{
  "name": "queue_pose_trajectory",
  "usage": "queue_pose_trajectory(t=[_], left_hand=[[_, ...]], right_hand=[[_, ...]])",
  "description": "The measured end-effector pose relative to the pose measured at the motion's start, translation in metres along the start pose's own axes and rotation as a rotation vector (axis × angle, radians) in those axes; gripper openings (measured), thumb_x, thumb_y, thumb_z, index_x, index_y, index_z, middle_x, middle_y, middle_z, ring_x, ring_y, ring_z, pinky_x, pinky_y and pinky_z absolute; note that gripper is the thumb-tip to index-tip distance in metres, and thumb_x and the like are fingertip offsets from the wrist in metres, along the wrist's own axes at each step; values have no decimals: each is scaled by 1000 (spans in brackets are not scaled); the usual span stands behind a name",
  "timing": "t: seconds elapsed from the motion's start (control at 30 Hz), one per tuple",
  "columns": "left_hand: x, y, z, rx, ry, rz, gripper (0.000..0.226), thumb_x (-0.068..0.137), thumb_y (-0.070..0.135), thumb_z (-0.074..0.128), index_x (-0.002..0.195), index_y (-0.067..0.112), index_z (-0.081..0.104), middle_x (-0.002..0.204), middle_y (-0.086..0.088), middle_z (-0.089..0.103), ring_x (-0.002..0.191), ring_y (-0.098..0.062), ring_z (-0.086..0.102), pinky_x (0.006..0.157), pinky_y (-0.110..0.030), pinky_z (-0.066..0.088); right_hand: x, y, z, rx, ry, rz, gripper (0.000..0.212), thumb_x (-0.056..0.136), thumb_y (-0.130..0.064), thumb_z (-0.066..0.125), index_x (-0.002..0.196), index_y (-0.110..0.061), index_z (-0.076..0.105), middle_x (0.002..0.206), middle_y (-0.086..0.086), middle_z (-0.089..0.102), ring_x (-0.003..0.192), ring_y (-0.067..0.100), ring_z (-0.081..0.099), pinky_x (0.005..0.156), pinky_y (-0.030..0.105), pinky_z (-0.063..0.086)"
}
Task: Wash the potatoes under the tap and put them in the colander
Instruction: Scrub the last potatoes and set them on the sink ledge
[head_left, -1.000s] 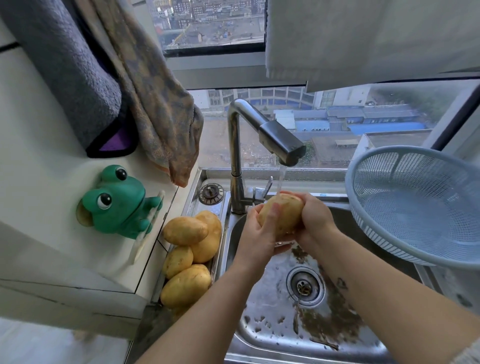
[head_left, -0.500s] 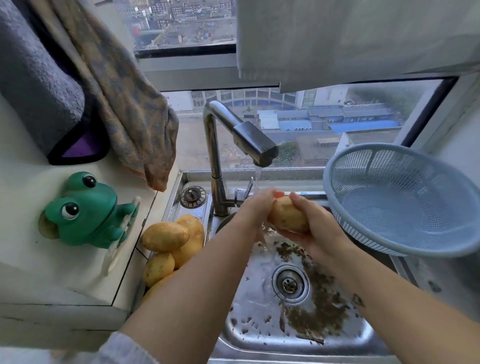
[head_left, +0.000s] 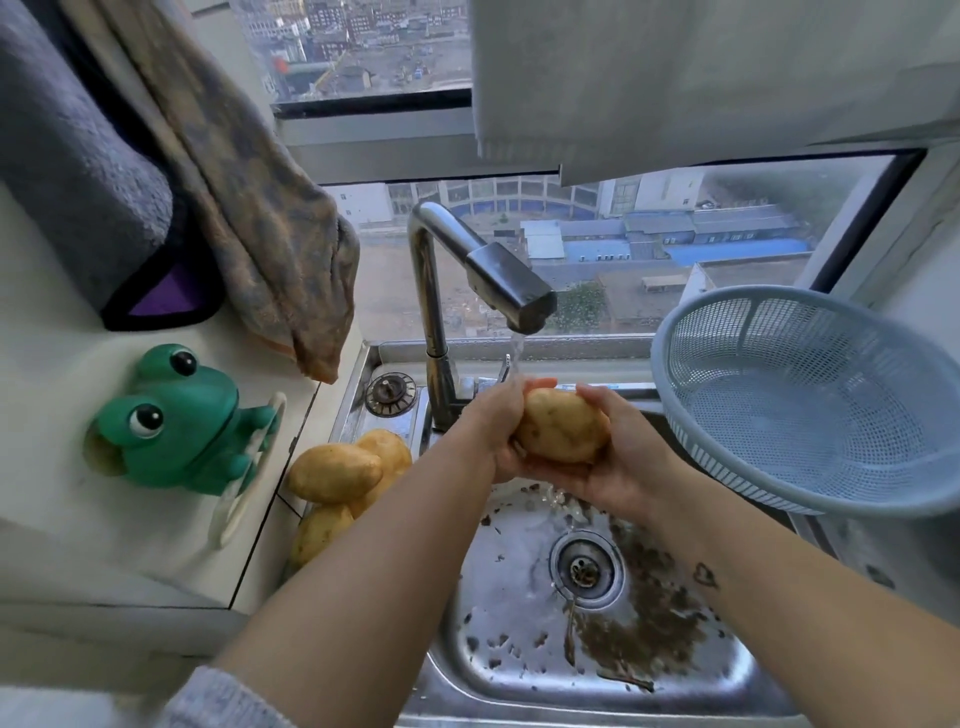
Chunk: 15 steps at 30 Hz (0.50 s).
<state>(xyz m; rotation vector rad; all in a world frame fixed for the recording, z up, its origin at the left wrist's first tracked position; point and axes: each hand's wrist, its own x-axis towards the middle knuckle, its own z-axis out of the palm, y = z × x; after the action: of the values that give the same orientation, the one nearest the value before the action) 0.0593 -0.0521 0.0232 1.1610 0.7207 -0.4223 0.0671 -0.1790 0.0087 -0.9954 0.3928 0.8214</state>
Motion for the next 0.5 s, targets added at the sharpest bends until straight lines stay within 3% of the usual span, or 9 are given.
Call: queue_pose_trajectory(t=[0.17, 0.33, 0.4, 0.5], left_hand=[[-5, 0, -9, -91, 11, 43, 32, 101, 34, 37, 106, 24, 67, 116, -18, 63, 97, -33, 63, 78, -50, 55], [-4, 8, 1, -63, -26, 7, 33, 100, 32, 37, 113, 24, 65, 118, -17, 61, 102, -37, 60, 78, -56, 50], [-2, 13, 8, -32, -62, -18, 30, 100, 33, 35, 108, 25, 63, 118, -16, 60, 101, -37, 58, 86, -60, 45], [-3, 23, 16, 55, -94, -59, 33, 101, 34, 31, 97, 27, 62, 133, -17, 49, 127, -44, 43, 105, -74, 18]], right_hand=[[-1, 0, 10, -181, 24, 51, 61, 81, -59, 61, 118, -11, 62, 102, 19, 67, 83, 33, 68, 63, 37, 58], [-3, -8, 8, -4, 22, 60, 67, 80, -57, 65, 118, -2, 60, 112, 24, 65, 105, 37, 65, 68, 43, 61], [-4, -13, 5, 37, 34, 27, 64, 82, -56, 63, 117, -3, 60, 110, 22, 65, 103, 35, 65, 69, 42, 60], [-6, -17, 0, 26, 70, -23, 59, 84, -56, 60, 115, -6, 61, 103, 18, 66, 88, 28, 66, 76, 42, 59]])
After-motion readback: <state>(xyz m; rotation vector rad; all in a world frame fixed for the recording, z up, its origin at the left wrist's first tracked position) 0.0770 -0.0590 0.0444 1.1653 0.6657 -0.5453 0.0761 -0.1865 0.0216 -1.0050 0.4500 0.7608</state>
